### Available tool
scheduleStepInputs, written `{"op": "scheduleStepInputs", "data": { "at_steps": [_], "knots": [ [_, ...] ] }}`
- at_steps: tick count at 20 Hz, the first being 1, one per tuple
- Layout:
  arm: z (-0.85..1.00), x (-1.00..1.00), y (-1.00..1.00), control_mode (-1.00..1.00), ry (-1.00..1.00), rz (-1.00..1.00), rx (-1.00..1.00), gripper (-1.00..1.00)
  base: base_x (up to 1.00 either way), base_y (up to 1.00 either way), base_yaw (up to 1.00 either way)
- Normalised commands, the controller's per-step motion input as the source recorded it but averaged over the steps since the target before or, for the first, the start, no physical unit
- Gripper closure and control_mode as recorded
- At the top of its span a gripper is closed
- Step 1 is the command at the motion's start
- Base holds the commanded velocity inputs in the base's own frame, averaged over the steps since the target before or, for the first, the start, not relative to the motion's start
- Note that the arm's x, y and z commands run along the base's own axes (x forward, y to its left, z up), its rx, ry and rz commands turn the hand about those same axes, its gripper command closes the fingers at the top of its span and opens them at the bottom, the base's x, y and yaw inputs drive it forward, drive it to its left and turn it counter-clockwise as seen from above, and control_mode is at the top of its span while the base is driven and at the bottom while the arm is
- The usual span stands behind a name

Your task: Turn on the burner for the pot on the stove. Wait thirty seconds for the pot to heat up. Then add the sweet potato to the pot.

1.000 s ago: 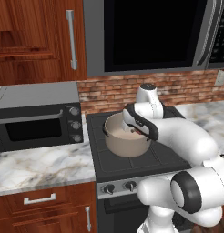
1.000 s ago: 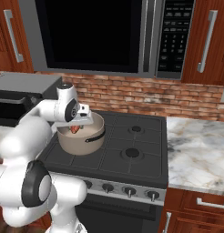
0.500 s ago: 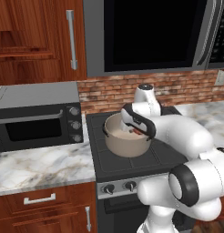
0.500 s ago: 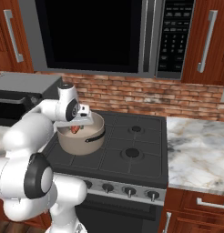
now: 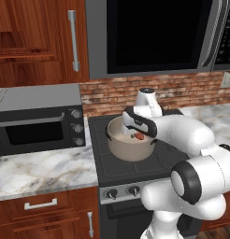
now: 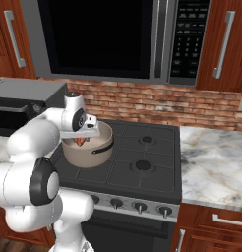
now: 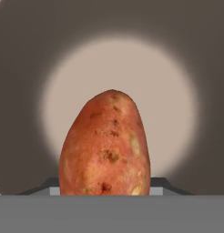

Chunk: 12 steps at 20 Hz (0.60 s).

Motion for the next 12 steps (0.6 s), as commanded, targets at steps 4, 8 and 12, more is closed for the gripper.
{"op": "scheduleStepInputs", "data": {
  "at_steps": [4,8,12],
  "knots": [
    [-0.08,0.06,0.00,-1.00,0.04,0.00,0.06,1.00,0.00,0.00,0.00],
    [-0.14,0.09,0.00,-1.00,0.03,0.00,0.04,1.00,0.00,0.00,0.00],
    [-0.20,0.04,0.15,-1.00,0.01,0.00,0.00,1.00,0.00,0.00,0.00]
  ]
}}
